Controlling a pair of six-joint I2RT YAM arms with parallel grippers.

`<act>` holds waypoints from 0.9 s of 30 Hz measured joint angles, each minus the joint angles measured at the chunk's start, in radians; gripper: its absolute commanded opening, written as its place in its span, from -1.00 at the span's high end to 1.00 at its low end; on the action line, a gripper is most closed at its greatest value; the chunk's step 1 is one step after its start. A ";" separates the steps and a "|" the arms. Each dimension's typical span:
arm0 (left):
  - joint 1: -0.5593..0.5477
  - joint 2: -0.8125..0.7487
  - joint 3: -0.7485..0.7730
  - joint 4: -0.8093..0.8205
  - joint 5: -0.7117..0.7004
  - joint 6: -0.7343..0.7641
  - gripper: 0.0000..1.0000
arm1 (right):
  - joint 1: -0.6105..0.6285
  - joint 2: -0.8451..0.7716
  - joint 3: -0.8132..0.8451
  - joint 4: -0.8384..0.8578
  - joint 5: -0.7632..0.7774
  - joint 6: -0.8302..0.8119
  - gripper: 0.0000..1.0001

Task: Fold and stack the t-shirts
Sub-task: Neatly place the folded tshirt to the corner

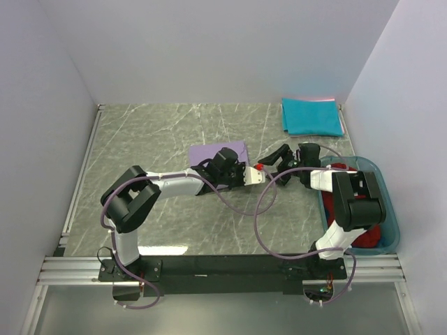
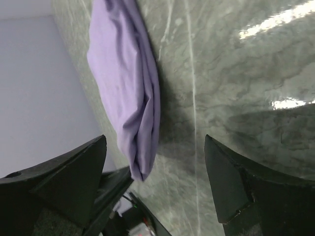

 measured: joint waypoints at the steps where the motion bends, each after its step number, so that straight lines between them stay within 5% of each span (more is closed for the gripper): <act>1: 0.001 0.000 0.000 -0.002 0.002 -0.003 0.99 | 0.006 0.010 -0.003 0.013 0.007 0.021 -0.72; 11: 0.013 0.000 0.011 -0.021 0.032 -0.039 0.99 | 0.104 0.116 -0.002 0.177 0.032 0.162 -0.72; 18: 0.020 0.000 0.025 -0.040 0.053 -0.064 0.99 | 0.130 0.206 0.009 0.296 0.037 0.251 -0.34; 27: 0.047 -0.008 0.068 -0.062 0.083 -0.127 0.99 | 0.187 0.321 0.094 0.378 0.061 0.312 -0.16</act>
